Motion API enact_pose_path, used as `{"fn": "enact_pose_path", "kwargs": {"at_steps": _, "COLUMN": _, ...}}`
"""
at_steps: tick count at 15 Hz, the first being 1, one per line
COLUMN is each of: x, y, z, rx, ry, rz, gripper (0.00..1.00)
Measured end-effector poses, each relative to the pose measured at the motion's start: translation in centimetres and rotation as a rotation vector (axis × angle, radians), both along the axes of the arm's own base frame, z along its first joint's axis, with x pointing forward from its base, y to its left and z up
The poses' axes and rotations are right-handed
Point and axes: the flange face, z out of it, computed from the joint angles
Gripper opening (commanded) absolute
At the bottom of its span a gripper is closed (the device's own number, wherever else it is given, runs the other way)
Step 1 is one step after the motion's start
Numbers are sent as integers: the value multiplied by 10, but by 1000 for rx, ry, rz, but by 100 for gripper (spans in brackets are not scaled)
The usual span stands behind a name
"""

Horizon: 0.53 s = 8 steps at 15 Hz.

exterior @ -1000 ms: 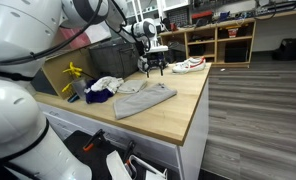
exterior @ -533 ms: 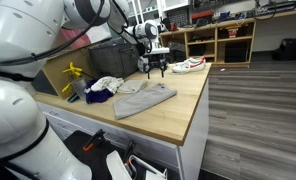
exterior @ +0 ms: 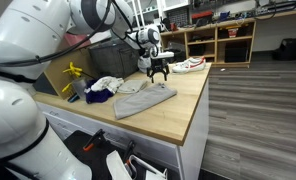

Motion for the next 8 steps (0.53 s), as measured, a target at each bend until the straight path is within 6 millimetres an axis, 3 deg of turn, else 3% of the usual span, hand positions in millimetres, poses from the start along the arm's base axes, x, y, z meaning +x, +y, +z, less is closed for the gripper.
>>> {"fn": "enact_pose_path", "kwargs": {"at_steps": 4, "x": 3, "y": -17, "z": -2, "rx": 10, "ry": -8, "rz": 29, "gripper": 100}}
{"fn": "enact_pose_path", "kwargs": {"at_steps": 8, "x": 0, "y": -42, "z": -25, "rx": 18, "ry": 20, "rz": 28, "gripper": 100}}
